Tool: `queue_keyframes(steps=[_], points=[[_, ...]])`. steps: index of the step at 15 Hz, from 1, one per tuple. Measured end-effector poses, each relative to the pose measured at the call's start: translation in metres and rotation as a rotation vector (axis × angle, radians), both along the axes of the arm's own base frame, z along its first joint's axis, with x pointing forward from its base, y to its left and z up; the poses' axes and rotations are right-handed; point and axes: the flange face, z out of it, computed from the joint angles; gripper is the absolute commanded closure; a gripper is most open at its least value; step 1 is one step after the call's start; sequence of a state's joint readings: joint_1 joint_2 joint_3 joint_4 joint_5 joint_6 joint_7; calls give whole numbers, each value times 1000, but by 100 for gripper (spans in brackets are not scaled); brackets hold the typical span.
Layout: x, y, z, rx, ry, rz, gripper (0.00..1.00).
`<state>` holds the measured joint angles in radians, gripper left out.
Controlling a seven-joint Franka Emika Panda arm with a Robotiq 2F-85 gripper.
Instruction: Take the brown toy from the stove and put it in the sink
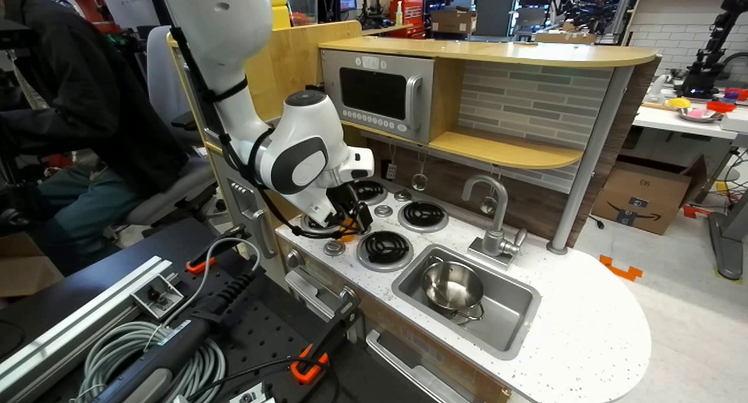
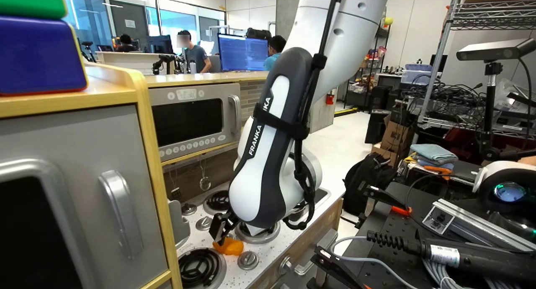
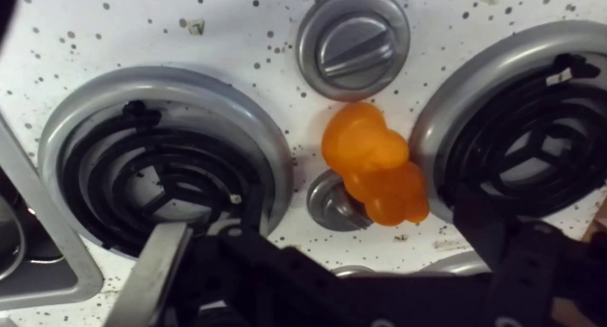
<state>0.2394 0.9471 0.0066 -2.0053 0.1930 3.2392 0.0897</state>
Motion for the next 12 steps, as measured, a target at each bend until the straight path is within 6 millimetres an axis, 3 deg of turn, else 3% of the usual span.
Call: queue_keyframes(steps=[4,5,7,12], points=[[-2,0,-21,-6,18,9,4],[-3,0,-26,-6,21,9,26],[-2,0,-30,-7,21,8,30],[4,3,-27,-1,10,4,71]])
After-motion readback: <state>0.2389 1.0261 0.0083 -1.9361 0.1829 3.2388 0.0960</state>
